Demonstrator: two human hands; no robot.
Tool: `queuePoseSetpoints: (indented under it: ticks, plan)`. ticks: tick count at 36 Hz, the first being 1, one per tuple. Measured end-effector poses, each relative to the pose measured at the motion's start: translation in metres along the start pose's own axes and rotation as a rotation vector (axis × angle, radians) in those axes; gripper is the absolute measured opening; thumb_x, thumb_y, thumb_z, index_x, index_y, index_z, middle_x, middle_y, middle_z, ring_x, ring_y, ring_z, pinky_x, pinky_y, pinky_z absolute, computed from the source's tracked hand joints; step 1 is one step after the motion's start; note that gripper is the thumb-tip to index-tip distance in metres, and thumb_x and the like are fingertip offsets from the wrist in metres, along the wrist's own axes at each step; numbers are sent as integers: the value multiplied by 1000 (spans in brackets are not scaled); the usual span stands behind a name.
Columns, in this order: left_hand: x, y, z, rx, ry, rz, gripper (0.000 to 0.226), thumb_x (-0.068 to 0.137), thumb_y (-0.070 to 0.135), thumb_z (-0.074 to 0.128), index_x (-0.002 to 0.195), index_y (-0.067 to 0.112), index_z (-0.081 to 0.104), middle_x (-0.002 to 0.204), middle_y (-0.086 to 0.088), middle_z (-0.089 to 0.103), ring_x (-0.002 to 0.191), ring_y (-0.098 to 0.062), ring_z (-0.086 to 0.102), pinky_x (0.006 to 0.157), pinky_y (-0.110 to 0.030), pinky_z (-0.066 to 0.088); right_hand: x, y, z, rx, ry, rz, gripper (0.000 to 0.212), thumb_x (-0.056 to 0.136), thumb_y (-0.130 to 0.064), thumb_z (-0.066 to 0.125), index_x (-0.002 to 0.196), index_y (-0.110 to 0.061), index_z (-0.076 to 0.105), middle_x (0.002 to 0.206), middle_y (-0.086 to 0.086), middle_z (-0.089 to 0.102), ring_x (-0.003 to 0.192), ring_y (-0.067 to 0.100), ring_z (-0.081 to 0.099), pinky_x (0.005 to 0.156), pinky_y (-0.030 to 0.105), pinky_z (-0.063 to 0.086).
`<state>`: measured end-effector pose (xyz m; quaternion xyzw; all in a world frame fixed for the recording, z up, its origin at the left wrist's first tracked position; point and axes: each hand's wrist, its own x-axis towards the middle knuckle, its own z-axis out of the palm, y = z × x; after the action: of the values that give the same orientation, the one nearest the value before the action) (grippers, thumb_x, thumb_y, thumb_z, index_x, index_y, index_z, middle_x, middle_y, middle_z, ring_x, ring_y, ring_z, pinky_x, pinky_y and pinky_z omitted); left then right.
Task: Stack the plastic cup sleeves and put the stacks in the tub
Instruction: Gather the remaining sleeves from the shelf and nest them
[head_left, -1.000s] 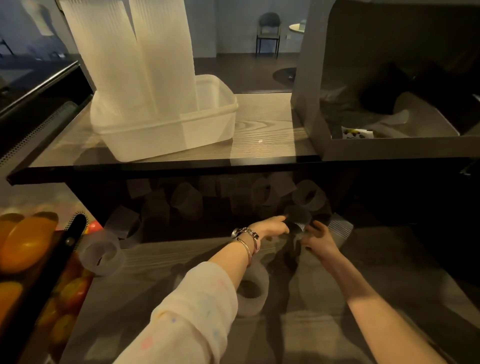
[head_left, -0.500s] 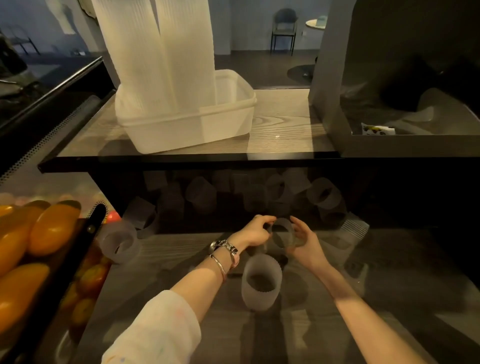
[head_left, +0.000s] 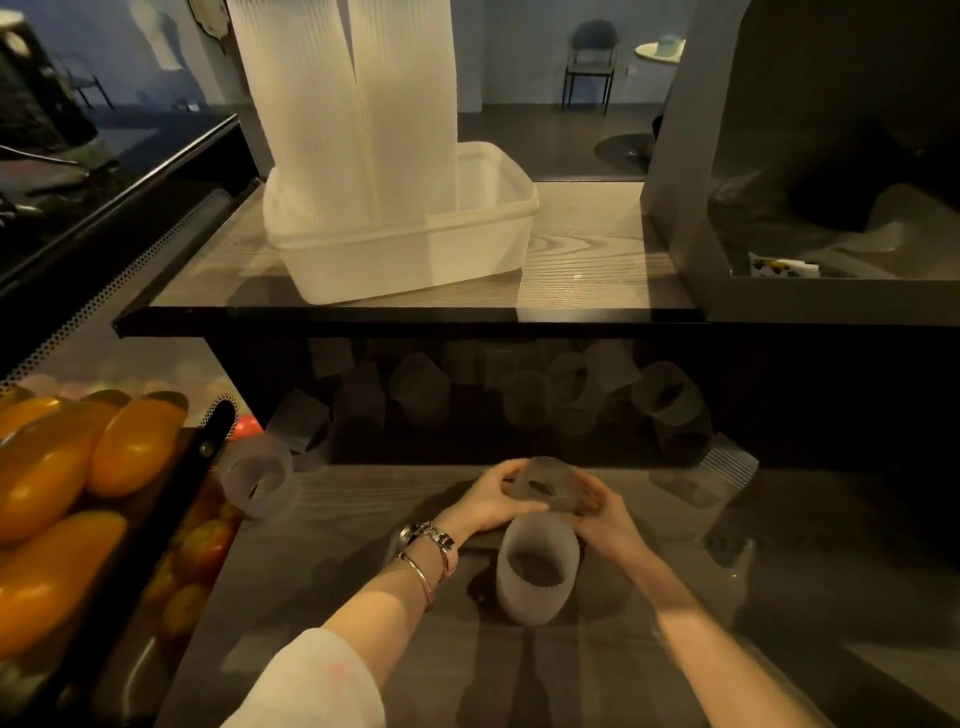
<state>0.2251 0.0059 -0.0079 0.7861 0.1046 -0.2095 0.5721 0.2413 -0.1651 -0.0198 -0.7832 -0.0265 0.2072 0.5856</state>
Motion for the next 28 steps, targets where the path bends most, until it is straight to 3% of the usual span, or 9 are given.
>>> queuePoseSetpoints:
  ticks: [4, 9, 11, 14, 17, 21, 24, 28]
  plan:
    - [-4, 17, -3, -55, 39, 34, 60, 85, 46, 59, 136, 21, 40, 133, -2, 49, 116, -15, 50, 93, -28, 45, -1, -21, -9, 112, -4, 32, 61, 74, -31, 74, 129, -26, 47, 110, -11, 57, 99, 4, 56, 73, 16, 46]
    - [-25, 33, -5, 45, 99, 98, 65, 84, 60, 48, 133, 18, 40, 125, 0, 52, 107, -11, 52, 81, -22, 45, -15, -43, -11, 113, -24, -29, 62, 56, -64, 66, 111, -38, 52, 107, -13, 61, 98, 5, 60, 79, 19, 49]
    - [-40, 35, -5, 31, 78, 122, 74, 76, 67, 48, 132, 20, 40, 119, 5, 54, 102, -4, 54, 82, -22, 47, -24, -43, -10, 142, -49, -46, 49, 64, -58, 66, 107, -39, 56, 97, -13, 68, 92, 3, 65, 68, 14, 51]
    - [-62, 33, -4, -6, 47, 145, 86, 64, 74, 49, 131, 21, 41, 120, 6, 55, 106, -5, 56, 90, -29, 50, -42, -40, -8, 169, -83, -75, 40, 70, -52, 68, 108, -41, 60, 103, -17, 69, 96, 0, 64, 71, 11, 51]
    - [-80, 27, 1, -60, 39, 173, 74, 68, 69, 55, 128, 27, 42, 125, 8, 55, 109, -2, 55, 90, -24, 49, -58, -38, -8, 204, -59, -92, 49, 66, -51, 72, 112, -40, 59, 108, -15, 67, 99, -2, 62, 74, 12, 51]
    - [-99, 19, 8, -37, 91, 218, 57, 74, 60, 61, 124, 41, 40, 118, 24, 52, 110, 9, 50, 83, -9, 44, -72, -35, -5, 216, -15, -165, 51, 63, -23, 76, 110, -35, 58, 98, -23, 67, 92, -11, 61, 67, 6, 48]
    - [-108, 7, 13, 22, 160, 248, 60, 77, 48, 69, 126, 47, 35, 115, 35, 45, 106, 26, 40, 82, 0, 37, -82, -30, -4, 185, -25, -186, 66, 52, -18, 80, 112, -33, 56, 106, -18, 67, 100, -4, 62, 79, 14, 51]
    - [-114, -11, 18, 101, 156, 275, 67, 70, 52, 72, 124, 56, 32, 126, 35, 43, 120, 16, 37, 96, -8, 35, -91, -19, -2, 93, -34, -203, 75, 50, -8, 85, 115, -30, 55, 116, -10, 63, 109, 6, 60, 92, 22, 48]
